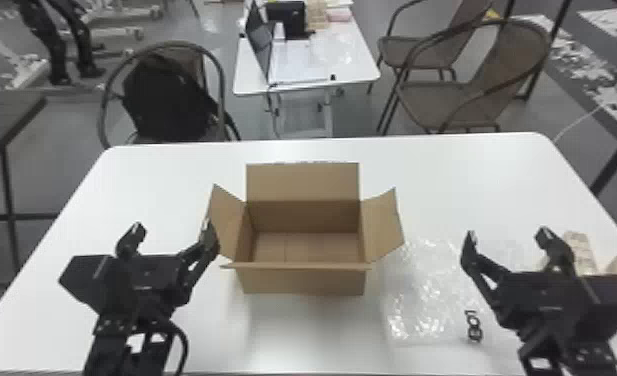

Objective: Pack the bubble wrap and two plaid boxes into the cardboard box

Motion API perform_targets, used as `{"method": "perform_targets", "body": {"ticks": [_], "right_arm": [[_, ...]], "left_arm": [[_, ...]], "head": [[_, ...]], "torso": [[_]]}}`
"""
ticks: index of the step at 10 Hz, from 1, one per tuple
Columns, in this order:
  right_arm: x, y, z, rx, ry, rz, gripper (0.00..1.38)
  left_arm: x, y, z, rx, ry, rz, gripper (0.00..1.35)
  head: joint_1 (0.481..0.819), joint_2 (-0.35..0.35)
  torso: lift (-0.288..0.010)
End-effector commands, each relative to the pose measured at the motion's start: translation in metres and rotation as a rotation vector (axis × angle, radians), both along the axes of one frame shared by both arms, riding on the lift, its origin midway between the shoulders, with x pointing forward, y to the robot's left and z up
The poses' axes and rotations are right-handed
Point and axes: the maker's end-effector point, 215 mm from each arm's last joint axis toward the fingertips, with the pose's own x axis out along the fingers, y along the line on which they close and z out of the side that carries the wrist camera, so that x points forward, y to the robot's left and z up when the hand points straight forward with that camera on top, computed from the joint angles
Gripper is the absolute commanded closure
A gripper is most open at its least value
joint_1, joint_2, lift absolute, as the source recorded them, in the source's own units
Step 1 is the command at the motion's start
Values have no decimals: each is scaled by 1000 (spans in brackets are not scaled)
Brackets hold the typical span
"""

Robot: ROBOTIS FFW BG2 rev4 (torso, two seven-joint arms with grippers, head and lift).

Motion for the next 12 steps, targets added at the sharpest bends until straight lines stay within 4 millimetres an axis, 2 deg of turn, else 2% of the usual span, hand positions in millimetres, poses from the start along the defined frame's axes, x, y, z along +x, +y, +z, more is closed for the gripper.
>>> {"method": "perform_targets", "body": {"ticks": [1,9,12], "right_arm": [[0,0,0,1,0,0,288],[0,0,-1,3,2,0,288],[0,0,-1,2,2,1,288]], "left_arm": [[-1,0,3,4,-11,3,139],[-1,2,4,9,-15,6,139],[4,6,2,-45,-4,8,139]], "head": [[695,100],[695,102],[695,103]], "torso": [[-110],[-110],[-110]]}}
